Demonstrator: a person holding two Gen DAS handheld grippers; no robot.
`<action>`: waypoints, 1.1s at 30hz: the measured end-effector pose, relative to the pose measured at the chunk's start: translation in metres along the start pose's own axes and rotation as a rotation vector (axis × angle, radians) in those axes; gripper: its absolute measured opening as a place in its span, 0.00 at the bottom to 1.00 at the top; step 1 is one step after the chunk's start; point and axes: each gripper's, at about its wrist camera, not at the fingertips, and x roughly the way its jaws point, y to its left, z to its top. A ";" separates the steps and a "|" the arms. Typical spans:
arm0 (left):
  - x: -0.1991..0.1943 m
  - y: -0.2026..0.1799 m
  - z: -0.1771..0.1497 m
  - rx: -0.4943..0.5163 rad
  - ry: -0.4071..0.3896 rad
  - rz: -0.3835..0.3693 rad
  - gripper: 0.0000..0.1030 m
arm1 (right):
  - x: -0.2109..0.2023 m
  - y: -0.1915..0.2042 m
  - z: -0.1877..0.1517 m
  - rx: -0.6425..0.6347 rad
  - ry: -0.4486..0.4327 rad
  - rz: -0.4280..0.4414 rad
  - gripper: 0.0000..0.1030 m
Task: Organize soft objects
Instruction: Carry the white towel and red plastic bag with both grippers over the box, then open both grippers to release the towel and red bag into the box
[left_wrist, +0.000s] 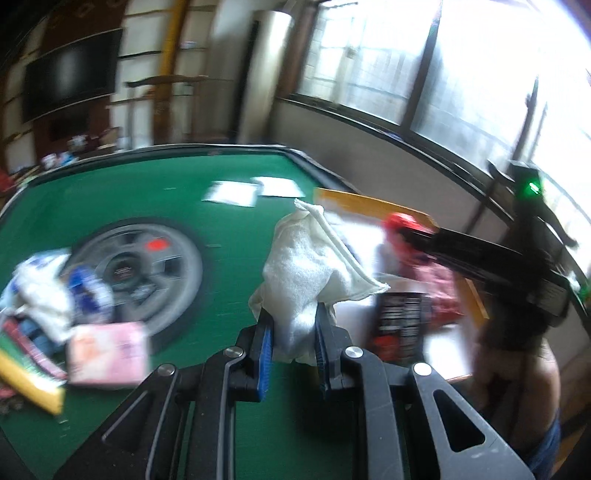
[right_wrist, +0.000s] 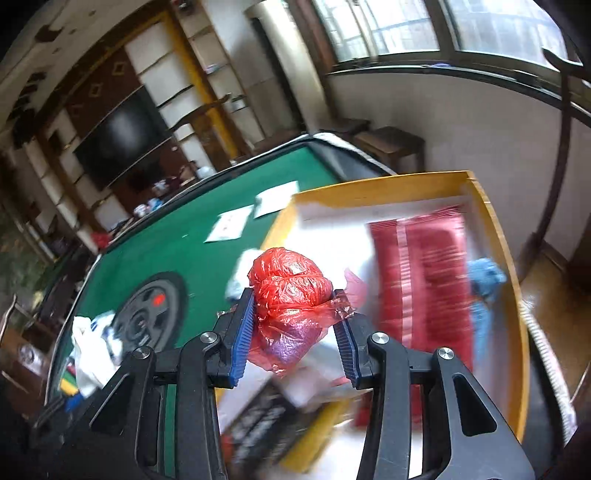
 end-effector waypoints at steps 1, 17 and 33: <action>0.009 -0.015 0.003 0.023 0.019 -0.021 0.20 | -0.001 -0.007 0.002 0.016 -0.003 -0.015 0.39; 0.095 -0.055 0.000 0.056 0.197 -0.068 0.21 | 0.019 -0.037 0.006 0.094 0.075 -0.063 0.39; 0.089 -0.054 0.003 0.048 0.197 -0.102 0.24 | 0.017 -0.033 0.006 0.082 0.069 -0.048 0.57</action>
